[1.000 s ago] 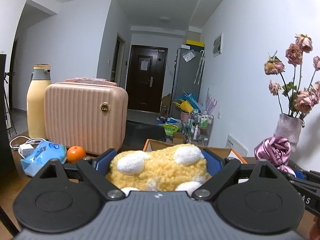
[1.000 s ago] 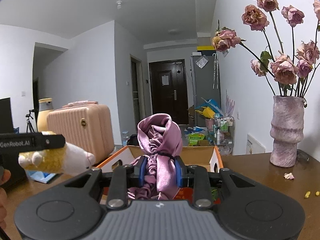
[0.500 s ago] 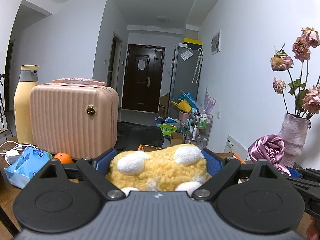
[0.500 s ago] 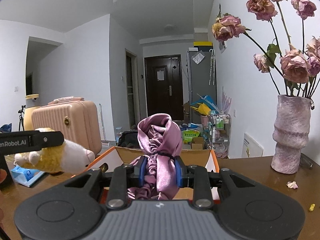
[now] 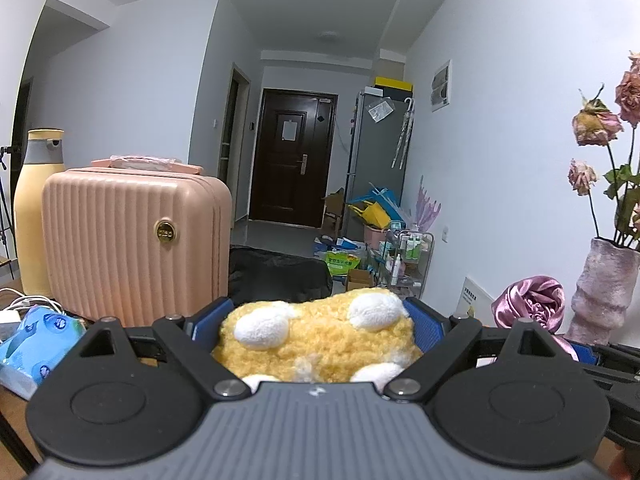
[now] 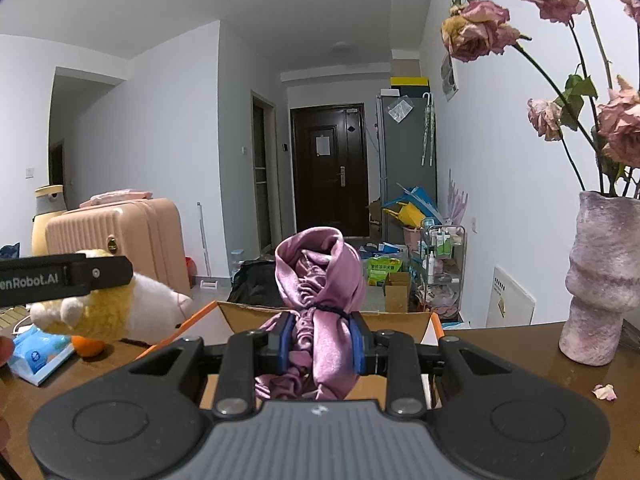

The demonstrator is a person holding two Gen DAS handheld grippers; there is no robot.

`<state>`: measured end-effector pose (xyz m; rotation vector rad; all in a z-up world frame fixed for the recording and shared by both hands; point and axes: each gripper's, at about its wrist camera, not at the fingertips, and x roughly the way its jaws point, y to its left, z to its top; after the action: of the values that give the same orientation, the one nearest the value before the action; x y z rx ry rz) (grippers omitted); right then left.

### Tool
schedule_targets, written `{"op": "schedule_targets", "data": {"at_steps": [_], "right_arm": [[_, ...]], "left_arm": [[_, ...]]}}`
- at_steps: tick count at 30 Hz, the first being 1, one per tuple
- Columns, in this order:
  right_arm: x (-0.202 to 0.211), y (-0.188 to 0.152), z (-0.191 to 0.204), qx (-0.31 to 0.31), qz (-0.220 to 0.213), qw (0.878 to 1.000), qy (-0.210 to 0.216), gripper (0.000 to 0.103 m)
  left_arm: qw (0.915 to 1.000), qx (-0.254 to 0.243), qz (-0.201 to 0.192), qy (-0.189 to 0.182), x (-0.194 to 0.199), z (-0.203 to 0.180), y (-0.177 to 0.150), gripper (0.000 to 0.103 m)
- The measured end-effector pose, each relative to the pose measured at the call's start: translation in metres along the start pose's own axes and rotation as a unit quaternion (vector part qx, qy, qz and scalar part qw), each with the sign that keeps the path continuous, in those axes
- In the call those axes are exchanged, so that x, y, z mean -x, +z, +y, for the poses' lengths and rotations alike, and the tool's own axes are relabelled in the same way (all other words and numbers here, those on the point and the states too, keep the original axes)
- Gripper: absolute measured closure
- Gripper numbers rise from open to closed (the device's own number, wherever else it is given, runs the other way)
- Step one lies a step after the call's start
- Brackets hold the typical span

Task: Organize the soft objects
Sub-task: 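Carry the sheep and scrunchies with both tools over the cardboard box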

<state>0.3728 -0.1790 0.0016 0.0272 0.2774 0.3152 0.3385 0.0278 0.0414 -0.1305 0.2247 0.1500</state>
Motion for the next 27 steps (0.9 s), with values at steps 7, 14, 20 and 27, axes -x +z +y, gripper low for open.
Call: {"op": "schedule_targets", "data": {"at_steps": [7, 14, 20, 27], "right_arm": [[-0.032, 0.000, -0.007, -0.011, 0.022, 1.000, -0.005, 0.075], [-0.058, 0.001, -0.011, -0.015, 0.044, 0.999, -0.008, 0.075], [-0.080, -0.007, -0.011, -0.012, 0.074, 0.997, -0.016, 0.075], [-0.095, -0.021, -0.009, -0.015, 0.093, 0.995, -0.023, 0.075]], "left_arm": [[0.9999, -0.002, 0.003, 0.011, -0.025, -0.007, 0.001, 0.011], [0.9995, -0.021, 0.017, 0.015, -0.054, -0.020, -0.005, 0.011], [0.9976, -0.032, 0.055, 0.027, -0.085, -0.022, -0.017, 0.011], [0.9947, -0.047, 0.079, 0.045, -0.105, -0.021, -0.032, 0.011]]}}
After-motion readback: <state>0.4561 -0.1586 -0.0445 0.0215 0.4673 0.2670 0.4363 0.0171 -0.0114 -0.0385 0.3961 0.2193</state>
